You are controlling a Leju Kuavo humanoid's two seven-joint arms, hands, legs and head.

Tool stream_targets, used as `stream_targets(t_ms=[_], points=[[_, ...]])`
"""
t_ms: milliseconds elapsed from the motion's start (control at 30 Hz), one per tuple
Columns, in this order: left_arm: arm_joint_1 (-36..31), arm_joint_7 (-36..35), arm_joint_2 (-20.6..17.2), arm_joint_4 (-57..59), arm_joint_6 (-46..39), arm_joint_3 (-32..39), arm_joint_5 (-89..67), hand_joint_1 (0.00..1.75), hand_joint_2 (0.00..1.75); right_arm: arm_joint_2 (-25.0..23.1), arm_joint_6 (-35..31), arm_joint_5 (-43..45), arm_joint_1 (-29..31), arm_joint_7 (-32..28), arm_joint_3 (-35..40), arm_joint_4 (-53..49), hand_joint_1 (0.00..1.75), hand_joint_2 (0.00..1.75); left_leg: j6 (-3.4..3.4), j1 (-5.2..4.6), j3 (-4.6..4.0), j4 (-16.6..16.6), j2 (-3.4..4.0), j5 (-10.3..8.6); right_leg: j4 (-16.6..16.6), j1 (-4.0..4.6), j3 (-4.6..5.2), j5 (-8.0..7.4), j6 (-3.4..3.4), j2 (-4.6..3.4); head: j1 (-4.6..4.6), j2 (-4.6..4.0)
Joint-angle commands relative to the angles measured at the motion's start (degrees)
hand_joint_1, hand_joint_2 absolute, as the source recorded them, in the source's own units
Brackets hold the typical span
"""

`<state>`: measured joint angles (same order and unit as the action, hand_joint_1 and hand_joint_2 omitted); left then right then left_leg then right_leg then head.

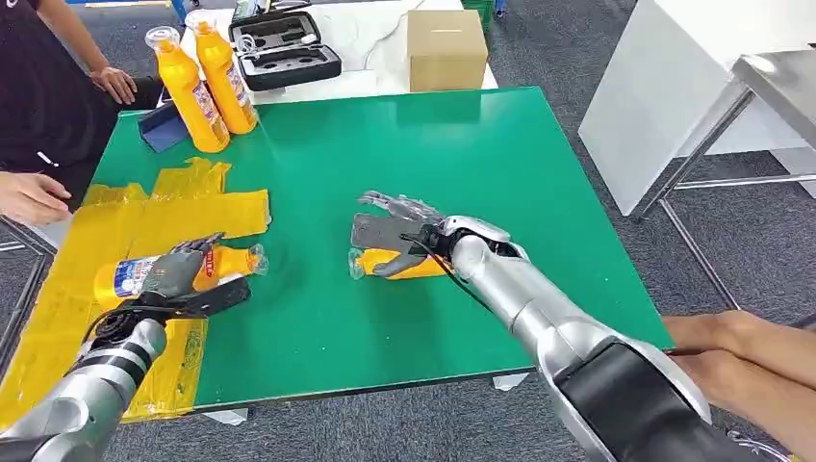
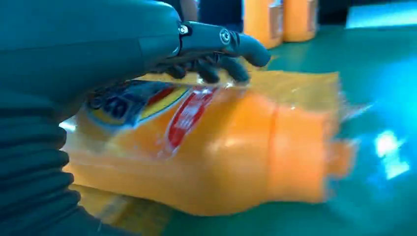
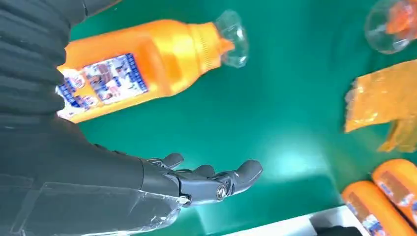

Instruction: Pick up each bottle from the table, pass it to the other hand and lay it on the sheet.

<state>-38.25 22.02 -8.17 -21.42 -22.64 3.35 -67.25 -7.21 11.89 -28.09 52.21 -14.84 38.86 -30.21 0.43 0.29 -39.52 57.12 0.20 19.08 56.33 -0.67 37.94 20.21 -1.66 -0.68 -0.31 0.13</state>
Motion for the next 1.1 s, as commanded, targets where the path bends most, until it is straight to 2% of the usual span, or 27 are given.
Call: stream_targets(t_ms=[33,233,300,367,533,767,1100], points=[[-1.0,3.9,2.4,1.1,1.5,6.1,3.1,0.0,0.0,1.5,-0.1,0.0,3.6,-0.3,4.2,5.9,0.0,1.75,-0.01,0.0,0.15,0.0,-0.1,0.1,0.0,0.01,-0.17,0.11,0.02,0.12,0.02,0.0],[-1.0,6.0,2.9,0.4,0.8,7.3,5.7,0.0,0.0,1.5,-0.2,-0.1,3.5,0.1,4.5,5.6,0.0,1.75,-0.02,0.0,0.14,0.0,-0.09,0.12,0.0,0.04,-0.16,0.13,0.04,0.12,0.0,0.0],[-0.8,14.1,5.0,-2.5,4.8,12.8,15.8,0.0,0.0,1.8,-0.8,-1.0,3.4,0.7,5.3,5.8,0.0,1.75,-0.01,0.0,0.13,0.0,-0.13,0.11,0.0,0.04,-0.16,0.14,0.03,0.15,0.0,0.0],[0.5,18.0,7.0,-9.0,8.8,15.2,25.6,0.0,0.0,2.1,-1.3,-1.9,3.2,1.3,5.9,6.5,0.0,1.75,-0.01,0.02,0.23,0.1,-0.22,0.2,0.1,0.06,-0.27,0.25,0.04,0.25,-0.02,0.0],[4.5,18.0,9.2,-24.7,16.8,15.1,44.0,0.0,0.0,2.5,-2.8,-4.8,2.6,3.4,6.6,8.5,0.0,1.75,0.0,0.02,0.1,0.0,-0.11,0.1,0.0,0.06,-0.13,0.11,0.02,0.13,0.0,0.0],[10.6,15.9,13.3,-43.1,24.5,12.7,54.5,0.0,0.0,4.0,-3.1,-8.1,2.4,6.9,6.8,11.6,0.0,1.75,0.0,0.03,0.23,0.1,-0.21,0.24,0.0,0.07,-0.31,0.26,0.04,0.25,0.0,0.0],[12.1,14.3,14.3,-45.8,26.7,10.3,57.1,0.0,0.0,5.2,-2.6,-9.1,2.0,8.0,6.3,12.6,0.0,1.75,-0.01,0.0,0.17,0.1,-0.18,0.19,0.0,0.05,-0.23,0.19,0.04,0.17,-0.02,0.0]])
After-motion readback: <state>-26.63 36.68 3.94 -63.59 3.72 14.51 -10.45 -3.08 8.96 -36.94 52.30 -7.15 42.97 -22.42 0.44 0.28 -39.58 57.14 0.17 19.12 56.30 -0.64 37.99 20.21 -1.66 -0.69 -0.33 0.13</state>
